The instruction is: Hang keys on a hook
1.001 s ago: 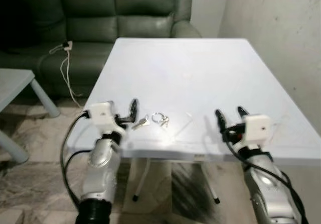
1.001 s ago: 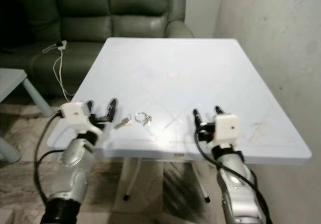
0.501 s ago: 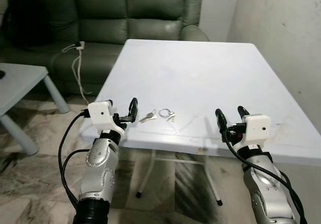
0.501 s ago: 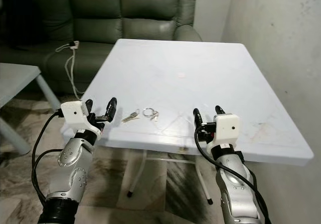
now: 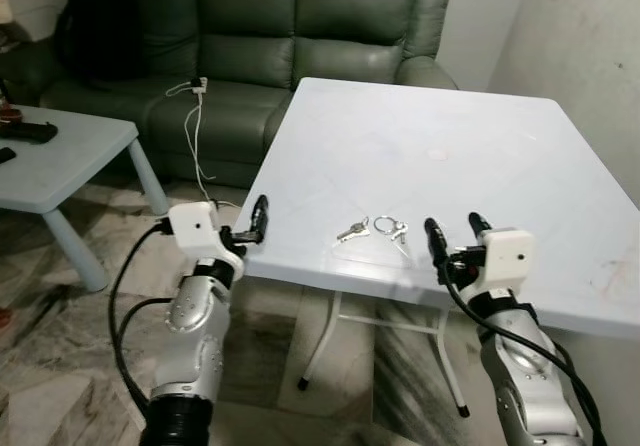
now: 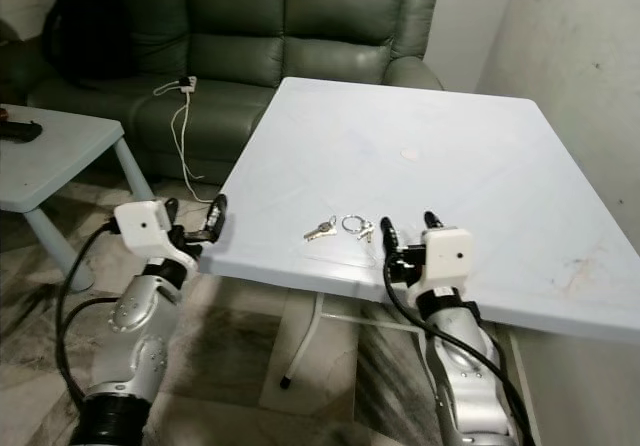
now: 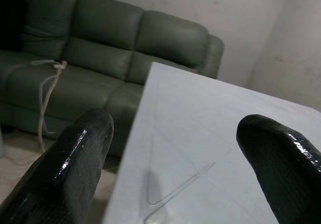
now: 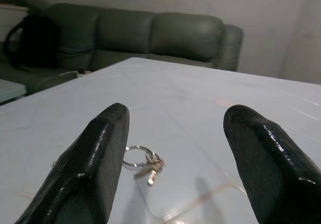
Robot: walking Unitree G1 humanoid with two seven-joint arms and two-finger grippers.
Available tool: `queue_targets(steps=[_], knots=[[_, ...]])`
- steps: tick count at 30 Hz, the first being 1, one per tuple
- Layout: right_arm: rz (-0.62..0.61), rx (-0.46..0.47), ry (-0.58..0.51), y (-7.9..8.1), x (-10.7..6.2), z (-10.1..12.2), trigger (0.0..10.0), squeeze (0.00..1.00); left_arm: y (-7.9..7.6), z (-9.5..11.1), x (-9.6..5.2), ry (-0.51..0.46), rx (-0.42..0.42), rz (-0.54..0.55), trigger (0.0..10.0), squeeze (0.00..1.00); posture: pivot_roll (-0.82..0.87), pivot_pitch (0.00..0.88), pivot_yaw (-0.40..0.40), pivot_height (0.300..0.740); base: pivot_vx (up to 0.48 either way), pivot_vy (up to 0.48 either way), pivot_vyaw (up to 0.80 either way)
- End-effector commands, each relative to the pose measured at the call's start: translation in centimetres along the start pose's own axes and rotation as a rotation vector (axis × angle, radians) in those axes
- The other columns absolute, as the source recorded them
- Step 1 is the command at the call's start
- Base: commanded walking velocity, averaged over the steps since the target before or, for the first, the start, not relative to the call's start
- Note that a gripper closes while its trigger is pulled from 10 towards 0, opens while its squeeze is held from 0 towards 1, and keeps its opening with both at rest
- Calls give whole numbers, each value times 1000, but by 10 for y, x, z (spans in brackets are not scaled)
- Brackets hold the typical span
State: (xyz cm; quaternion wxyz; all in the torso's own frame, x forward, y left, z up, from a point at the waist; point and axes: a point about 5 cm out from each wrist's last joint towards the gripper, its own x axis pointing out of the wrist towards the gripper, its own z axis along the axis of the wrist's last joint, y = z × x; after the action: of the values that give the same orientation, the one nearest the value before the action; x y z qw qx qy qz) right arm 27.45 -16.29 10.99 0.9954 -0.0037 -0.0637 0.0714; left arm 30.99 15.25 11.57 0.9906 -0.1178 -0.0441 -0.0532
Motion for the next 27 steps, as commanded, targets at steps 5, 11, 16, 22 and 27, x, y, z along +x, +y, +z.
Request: queue_targets(steps=[5,11,16,22,27], knots=[[-13,-14,-12,-6,0,4,10000,0,-11,-1,2,0,-8,-29,10000,0,-37,0,-32,740,0,480,0],[-10,-14,-12,-6,0,4,10000,0,-11,-1,2,0,-9,-29,10000,0,-36,0,-32,740,0,480,0],[-9,-14,-12,-6,0,5,10000,0,-12,-1,2,-1,-10,-26,10000,0,-36,0,-35,740,0,411,0],[-10,-14,-10,-6,0,5,10000,0,-10,-2,2,8,-4,-9,10000,0,-36,0,-36,740,0,108,0],[-9,-15,-8,-6,0,5,10000,0,-8,-3,2,15,-20,10,10000,0,-35,0,-38,740,0,0,0]])
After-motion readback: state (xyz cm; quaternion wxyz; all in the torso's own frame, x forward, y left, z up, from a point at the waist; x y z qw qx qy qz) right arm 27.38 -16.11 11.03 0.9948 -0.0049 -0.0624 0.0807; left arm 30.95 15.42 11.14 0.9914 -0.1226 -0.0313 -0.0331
